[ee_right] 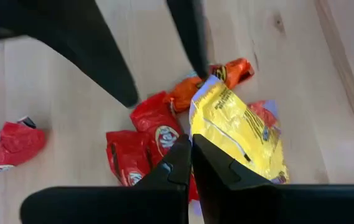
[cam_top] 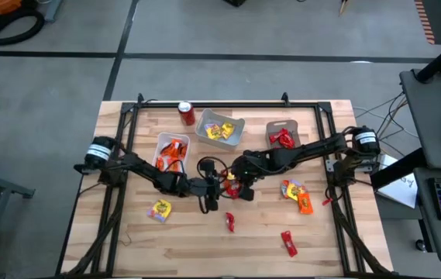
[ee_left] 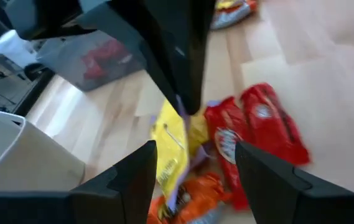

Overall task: Sort candy
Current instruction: Put the yellow candy into the gray bin

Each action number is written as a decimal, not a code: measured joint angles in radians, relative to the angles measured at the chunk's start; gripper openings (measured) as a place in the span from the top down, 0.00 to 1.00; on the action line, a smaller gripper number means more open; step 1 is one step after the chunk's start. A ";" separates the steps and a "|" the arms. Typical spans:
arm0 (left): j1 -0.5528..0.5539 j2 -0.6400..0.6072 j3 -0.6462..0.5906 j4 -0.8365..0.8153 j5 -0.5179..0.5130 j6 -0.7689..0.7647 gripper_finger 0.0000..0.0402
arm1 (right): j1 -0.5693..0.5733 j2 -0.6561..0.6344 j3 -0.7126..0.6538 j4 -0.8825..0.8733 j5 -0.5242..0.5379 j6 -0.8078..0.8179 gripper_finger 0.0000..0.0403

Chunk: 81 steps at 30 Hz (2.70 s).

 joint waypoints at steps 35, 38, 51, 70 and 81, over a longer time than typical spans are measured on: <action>0.083 -0.160 0.002 -0.166 0.184 -0.129 1.00 | 0.000 -0.145 0.000 0.047 -0.004 -0.010 0.98; 0.083 -0.215 0.002 -0.210 0.184 -0.139 1.00 | 0.002 -0.183 0.000 0.044 0.045 -0.008 0.98; 0.093 -0.268 0.002 -0.351 0.358 0.020 1.00 | 0.054 -0.280 -0.012 -0.008 0.142 -0.100 0.98; 0.096 -0.195 0.002 -0.305 0.302 0.000 1.00 | 0.048 -0.058 -0.077 -0.013 0.167 0.253 0.60; 0.091 -0.204 0.000 -0.308 0.302 -0.022 1.00 | 0.013 0.061 -0.083 0.089 0.166 0.424 0.34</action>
